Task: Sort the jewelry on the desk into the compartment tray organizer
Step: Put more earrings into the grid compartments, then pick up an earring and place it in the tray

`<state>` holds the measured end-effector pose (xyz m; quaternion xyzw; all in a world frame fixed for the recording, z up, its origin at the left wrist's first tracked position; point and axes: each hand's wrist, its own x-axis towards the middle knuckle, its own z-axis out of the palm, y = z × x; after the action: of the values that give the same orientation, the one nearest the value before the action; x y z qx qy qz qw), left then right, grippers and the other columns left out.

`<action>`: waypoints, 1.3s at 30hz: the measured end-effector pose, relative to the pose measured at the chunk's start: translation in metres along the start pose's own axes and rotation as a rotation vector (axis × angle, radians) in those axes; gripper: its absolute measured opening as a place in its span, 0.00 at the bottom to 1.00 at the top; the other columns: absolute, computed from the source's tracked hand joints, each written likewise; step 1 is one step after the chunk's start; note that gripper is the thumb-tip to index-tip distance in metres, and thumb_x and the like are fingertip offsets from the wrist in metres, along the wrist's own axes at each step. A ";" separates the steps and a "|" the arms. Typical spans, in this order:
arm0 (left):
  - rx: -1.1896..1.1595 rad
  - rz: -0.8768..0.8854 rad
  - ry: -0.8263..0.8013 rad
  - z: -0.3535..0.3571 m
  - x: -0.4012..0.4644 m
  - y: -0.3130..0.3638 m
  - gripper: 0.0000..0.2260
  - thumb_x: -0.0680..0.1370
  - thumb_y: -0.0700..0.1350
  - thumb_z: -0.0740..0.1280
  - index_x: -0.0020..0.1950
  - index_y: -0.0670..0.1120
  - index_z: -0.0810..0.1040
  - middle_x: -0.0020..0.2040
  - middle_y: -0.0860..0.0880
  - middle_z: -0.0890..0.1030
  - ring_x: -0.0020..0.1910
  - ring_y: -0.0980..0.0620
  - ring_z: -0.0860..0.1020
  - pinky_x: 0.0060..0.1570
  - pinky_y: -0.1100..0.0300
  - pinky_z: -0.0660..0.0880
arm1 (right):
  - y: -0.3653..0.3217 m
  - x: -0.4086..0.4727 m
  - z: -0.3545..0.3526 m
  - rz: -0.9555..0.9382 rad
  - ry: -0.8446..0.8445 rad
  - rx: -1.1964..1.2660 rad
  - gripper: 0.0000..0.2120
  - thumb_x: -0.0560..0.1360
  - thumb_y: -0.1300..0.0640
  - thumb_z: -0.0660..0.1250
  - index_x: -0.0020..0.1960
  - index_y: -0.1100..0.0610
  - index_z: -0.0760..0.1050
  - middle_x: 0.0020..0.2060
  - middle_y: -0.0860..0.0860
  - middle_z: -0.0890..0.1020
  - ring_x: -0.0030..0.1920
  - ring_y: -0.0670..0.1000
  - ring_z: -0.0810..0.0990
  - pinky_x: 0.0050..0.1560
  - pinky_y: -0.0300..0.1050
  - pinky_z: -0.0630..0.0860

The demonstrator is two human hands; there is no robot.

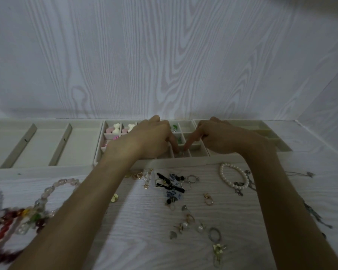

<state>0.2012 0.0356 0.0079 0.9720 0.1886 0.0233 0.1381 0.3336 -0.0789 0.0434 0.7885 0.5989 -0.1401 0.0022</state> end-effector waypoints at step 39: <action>-0.201 -0.101 0.116 0.048 -0.147 0.051 0.10 0.78 0.49 0.62 0.55 0.59 0.80 0.47 0.61 0.77 0.43 0.59 0.74 0.43 0.61 0.73 | -0.014 -0.145 0.080 -0.044 0.179 0.303 0.06 0.72 0.53 0.71 0.49 0.49 0.80 0.38 0.41 0.78 0.39 0.44 0.78 0.47 0.46 0.76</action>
<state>0.0877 -0.0766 -0.0230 0.9395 0.2417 0.0913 0.2249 0.2677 -0.2250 0.0015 0.7759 0.5857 -0.1579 -0.1732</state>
